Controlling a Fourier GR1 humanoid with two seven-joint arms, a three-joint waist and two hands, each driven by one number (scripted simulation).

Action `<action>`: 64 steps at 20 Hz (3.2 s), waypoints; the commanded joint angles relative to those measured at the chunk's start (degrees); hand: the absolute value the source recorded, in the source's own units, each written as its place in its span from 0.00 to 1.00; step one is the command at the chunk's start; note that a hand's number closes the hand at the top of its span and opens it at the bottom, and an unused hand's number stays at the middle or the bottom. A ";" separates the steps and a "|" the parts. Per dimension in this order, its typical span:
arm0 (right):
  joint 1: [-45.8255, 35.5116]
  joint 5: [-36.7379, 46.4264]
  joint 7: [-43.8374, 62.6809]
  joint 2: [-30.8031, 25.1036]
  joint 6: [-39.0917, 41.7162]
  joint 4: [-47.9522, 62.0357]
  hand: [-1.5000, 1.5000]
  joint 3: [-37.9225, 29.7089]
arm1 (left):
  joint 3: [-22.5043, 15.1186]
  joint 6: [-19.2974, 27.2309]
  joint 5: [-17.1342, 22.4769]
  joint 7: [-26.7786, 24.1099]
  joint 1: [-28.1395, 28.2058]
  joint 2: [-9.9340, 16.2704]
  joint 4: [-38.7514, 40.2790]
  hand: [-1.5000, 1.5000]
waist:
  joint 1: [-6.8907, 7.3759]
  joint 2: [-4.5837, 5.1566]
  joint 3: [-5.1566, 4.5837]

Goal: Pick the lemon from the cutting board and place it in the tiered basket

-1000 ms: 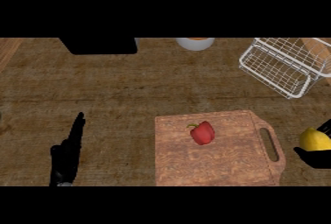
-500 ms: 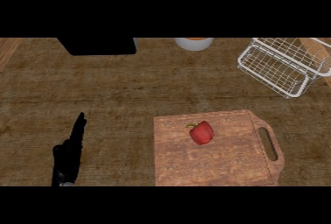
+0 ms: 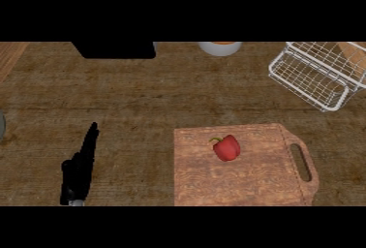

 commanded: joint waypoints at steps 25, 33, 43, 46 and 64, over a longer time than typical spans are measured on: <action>-32.17 17.78 -16.56 3.24 -16.96 57.39 1.00 22.58 | 0.91 -2.41 -1.66 3.79 -0.65 -2.78 1.17 0.50 | 0.97 0.72 -0.33; -31.61 17.53 -24.13 8.72 -28.88 70.54 1.00 18.24 | 1.91 -2.60 -2.04 4.26 -2.51 -3.62 3.26 0.50 | 0.57 0.77 -0.27; -35.85 3.76 -33.92 13.12 -34.94 77.96 0.00 5.16 | 1.44 -2.21 -3.32 3.55 -1.95 -4.43 2.74 0.50 | 0.94 0.99 -0.22; -36.07 0.23 -32.70 13.58 -34.73 73.27 0.00 3.14 | 1.44 -1.22 -3.76 2.65 0.43 -5.09 2.08 0.50 | -0.15 0.40 -0.29; -12.70 -8.92 -26.34 -7.80 -33.52 56.50 0.00 -16.86 | 5.16 -3.75 -1.73 3.01 5.39 -1.65 -1.92 0.50 | -3.55 -0.50 -0.32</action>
